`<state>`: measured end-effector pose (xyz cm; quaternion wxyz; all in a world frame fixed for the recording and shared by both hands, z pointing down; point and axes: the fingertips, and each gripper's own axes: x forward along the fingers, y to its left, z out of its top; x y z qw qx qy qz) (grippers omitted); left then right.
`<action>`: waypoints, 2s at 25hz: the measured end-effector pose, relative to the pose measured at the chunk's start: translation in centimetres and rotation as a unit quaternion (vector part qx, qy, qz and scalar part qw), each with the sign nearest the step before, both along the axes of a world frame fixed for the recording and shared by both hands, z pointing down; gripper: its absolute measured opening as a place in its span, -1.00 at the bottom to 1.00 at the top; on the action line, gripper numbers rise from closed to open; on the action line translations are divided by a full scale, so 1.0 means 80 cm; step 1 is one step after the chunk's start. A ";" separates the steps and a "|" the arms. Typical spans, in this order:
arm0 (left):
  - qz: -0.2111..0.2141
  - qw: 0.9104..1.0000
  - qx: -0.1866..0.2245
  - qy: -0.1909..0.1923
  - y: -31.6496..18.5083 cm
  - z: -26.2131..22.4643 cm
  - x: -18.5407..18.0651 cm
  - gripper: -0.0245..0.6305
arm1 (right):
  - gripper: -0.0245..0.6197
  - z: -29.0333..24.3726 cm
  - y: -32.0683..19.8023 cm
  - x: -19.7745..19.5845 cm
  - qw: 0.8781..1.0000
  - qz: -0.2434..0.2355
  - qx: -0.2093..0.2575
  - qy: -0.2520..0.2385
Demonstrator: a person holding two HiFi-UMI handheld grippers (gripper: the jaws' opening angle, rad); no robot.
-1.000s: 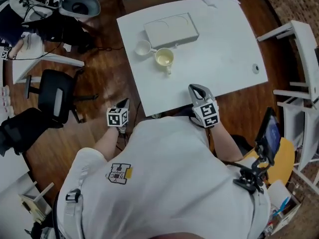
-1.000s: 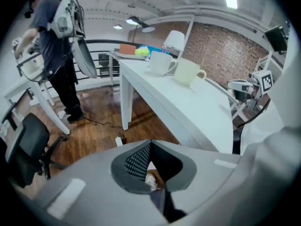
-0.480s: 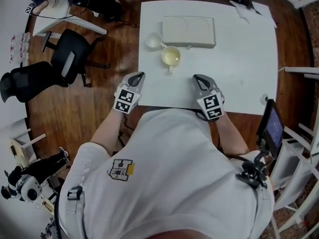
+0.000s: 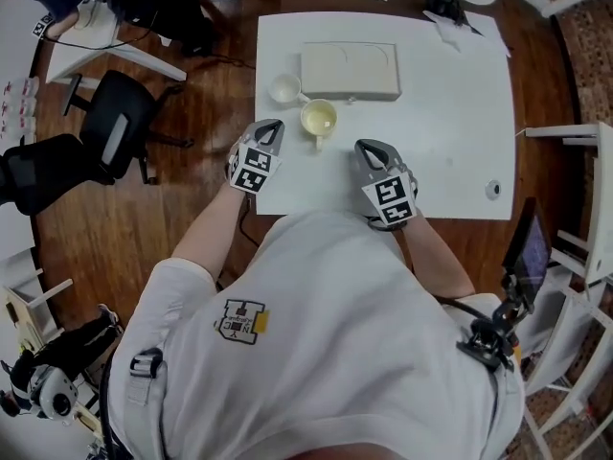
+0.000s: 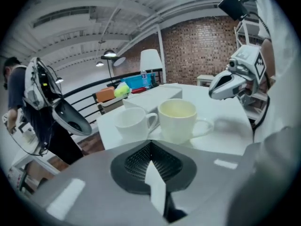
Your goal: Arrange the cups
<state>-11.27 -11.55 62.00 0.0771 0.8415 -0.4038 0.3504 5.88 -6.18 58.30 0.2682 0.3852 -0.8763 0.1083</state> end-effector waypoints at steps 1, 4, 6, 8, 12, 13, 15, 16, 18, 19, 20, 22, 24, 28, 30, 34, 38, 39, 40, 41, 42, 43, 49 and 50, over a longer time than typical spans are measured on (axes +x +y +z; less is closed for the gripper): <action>-0.005 1.000 0.018 -0.012 -0.012 -0.003 -0.011 -0.93 | -0.92 -0.002 -0.004 0.000 1.000 0.001 0.001 0.002; 0.072 0.992 0.069 -0.071 -0.046 -0.019 -0.029 -0.93 | -0.92 -0.008 -0.010 -0.006 1.000 -0.008 0.007 0.011; 0.163 0.978 0.074 -0.105 -0.065 -0.029 -0.024 -0.78 | -0.92 -0.011 -0.012 -0.009 1.000 -0.014 0.011 0.017; 0.233 0.963 0.041 -0.128 -0.077 -0.031 -0.015 -0.40 | -0.92 -0.013 -0.013 -0.012 1.000 -0.014 0.012 0.020; 0.321 0.932 -0.011 -0.169 -0.087 -0.019 0.008 0.16 | -0.92 -0.013 -0.008 -0.009 1.000 -0.004 0.009 0.024; 0.338 0.923 -0.015 -0.182 -0.087 -0.015 0.013 0.22 | -0.92 -0.012 -0.007 -0.008 1.000 -0.001 0.008 0.025; 0.366 0.908 -0.023 -0.202 -0.089 -0.003 0.020 0.29 | -0.92 -0.011 -0.005 -0.006 1.000 0.004 0.006 0.026; 0.376 0.902 -0.030 -0.211 -0.090 0.003 0.023 0.29 | -0.92 -0.011 -0.005 -0.004 1.000 0.007 0.006 0.027; 0.397 0.888 -0.042 -0.228 -0.092 0.014 0.027 0.29 | -0.92 -0.010 -0.006 -0.001 1.000 0.014 0.004 0.027; 0.407 0.882 -0.042 -0.235 -0.093 0.017 0.030 0.29 | -0.92 -0.010 -0.005 0.000 1.000 0.016 0.003 0.027; 0.416 0.876 -0.039 -0.240 -0.094 0.018 0.032 0.29 | -0.92 -0.010 -0.004 0.000 0.999 0.019 0.002 0.027; 0.433 0.867 -0.032 -0.246 -0.097 0.018 0.035 0.29 | -0.92 -0.008 -0.003 0.001 0.999 0.023 0.001 0.026; 0.455 0.855 -0.024 -0.250 -0.097 0.018 0.038 0.29 | -0.92 -0.006 -0.002 0.002 0.999 0.027 -0.002 0.025; 0.537 0.801 0.002 -0.264 -0.070 0.019 0.034 0.28 | -0.92 -0.005 0.000 -0.005 1.000 0.022 -0.001 0.020; 0.585 0.764 0.018 -0.270 -0.048 0.019 0.030 0.28 | -0.92 -0.005 0.004 -0.011 1.000 0.008 0.004 0.021; 0.628 0.734 0.037 -0.255 -0.009 0.019 0.028 0.28 | -0.92 0.000 0.009 -0.024 0.999 -0.017 0.012 0.026; 0.633 0.737 0.045 -0.231 0.021 0.017 0.030 0.28 | -0.92 0.000 0.011 -0.037 0.999 -0.032 0.014 0.025; 0.634 0.738 0.044 -0.227 0.027 0.017 0.030 0.28 | -0.92 0.001 0.011 -0.040 0.999 -0.035 0.015 0.026; 0.633 0.740 0.043 -0.224 0.031 0.018 0.030 0.28 | -0.92 0.001 0.011 -0.042 0.999 -0.039 0.017 0.027; 0.629 0.744 0.041 -0.222 0.033 0.019 0.029 0.28 | -0.92 0.002 0.009 -0.044 0.999 -0.040 0.017 0.029; 0.623 0.750 0.039 -0.219 0.033 0.019 0.030 0.28 | -0.92 0.002 0.007 -0.046 0.999 -0.040 0.017 0.031; 0.614 0.759 0.036 -0.214 0.033 0.019 0.030 0.29 | -0.92 0.001 0.005 -0.047 0.999 -0.038 0.018 0.033; 0.498 0.856 -0.024 -0.136 0.032 0.011 0.029 0.41 | -0.89 -0.003 -0.009 -0.052 0.999 -0.024 0.032 0.029; 0.450 0.886 -0.034 -0.104 0.028 0.008 0.028 0.47 | -0.89 -0.004 -0.010 -0.054 0.999 -0.022 0.031 0.027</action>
